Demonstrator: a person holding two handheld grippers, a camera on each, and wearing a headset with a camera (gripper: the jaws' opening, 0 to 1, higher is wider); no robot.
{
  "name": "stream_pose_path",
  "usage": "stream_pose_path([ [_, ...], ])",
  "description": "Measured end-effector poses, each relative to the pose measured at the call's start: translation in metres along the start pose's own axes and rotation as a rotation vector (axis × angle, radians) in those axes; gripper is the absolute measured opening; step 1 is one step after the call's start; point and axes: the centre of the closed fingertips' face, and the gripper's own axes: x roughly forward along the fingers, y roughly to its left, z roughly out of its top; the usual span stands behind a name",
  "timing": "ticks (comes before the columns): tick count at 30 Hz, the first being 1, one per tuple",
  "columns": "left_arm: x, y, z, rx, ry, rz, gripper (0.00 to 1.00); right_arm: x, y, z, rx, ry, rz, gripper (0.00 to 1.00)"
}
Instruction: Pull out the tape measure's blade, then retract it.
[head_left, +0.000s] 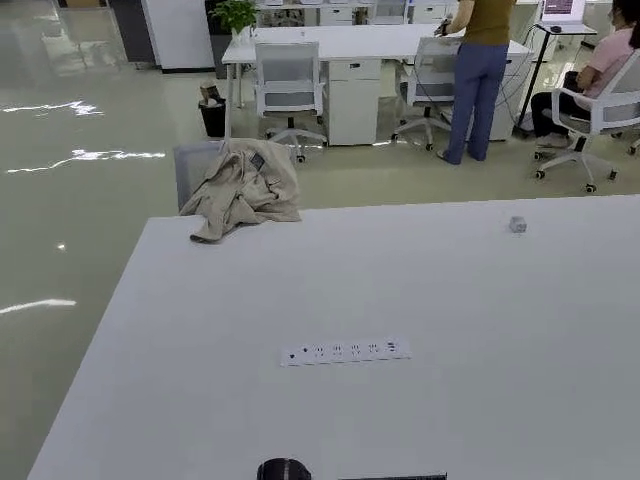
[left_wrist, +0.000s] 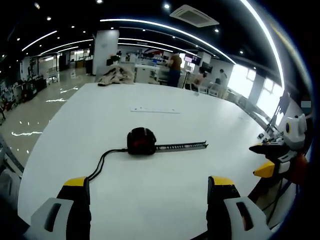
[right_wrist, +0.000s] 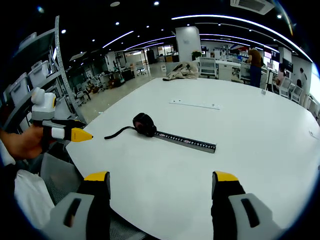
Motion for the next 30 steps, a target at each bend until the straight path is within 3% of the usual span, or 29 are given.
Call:
stream_pose_path([
  [13,0.027,-0.007,0.006,-0.016,0.005,0.011,0.95,0.011,-0.010,0.003,-0.031,0.016,0.007,0.85],
  [25,0.059,-0.005,0.021,-0.014,0.008,0.024,0.93,0.029,-0.025,0.006,-0.061,0.040,0.012,0.84],
  [30,0.071,-0.005,0.021,-0.014,0.013,0.029,0.93,0.035,-0.031,0.005,-0.067,0.047,0.014,0.84],
])
